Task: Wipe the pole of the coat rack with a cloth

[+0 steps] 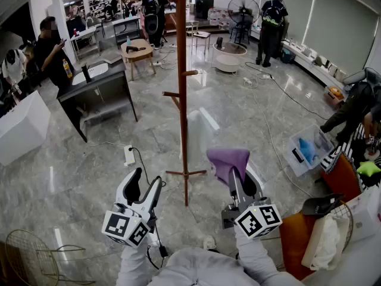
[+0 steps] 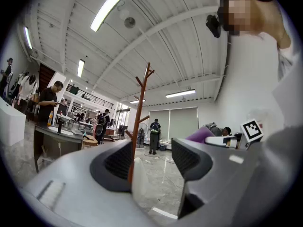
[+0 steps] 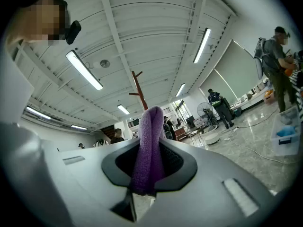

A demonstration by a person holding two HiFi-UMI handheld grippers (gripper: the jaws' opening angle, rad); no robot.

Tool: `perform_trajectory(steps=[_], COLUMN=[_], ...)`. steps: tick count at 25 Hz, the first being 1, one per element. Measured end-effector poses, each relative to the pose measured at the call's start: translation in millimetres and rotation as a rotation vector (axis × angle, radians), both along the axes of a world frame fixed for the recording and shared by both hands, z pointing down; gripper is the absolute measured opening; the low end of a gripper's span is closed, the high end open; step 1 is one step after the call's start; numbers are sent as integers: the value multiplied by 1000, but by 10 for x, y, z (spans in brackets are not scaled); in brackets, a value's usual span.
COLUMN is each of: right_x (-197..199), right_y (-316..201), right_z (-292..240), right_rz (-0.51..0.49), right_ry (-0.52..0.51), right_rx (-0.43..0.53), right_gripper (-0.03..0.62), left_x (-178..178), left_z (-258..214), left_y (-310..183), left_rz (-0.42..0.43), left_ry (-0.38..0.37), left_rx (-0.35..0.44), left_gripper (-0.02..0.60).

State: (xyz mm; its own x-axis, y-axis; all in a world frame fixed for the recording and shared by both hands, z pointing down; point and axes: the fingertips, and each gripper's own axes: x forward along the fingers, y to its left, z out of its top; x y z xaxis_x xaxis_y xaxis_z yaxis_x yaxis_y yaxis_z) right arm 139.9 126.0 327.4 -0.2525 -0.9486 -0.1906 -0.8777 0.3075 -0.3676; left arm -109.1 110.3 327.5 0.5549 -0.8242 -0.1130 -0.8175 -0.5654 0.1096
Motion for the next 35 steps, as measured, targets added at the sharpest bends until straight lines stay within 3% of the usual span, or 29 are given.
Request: perform_trajectory(steps=[14, 30, 35], right_x=[151, 1061, 1137], right_y=[-61, -508, -657], right_z=[29, 266, 257], right_rz=[21, -4, -17], right_ry=[-36, -78, -83], right_rx=[-13, -27, -35], right_gripper=[60, 61, 61], left_x=[171, 1132, 1203], left_z=[60, 70, 72], left_y=[-135, -554, -674], left_rz=[17, 6, -12], left_ry=[-16, -40, -48], left_rx=[-16, -2, -13], left_gripper=[276, 276, 276])
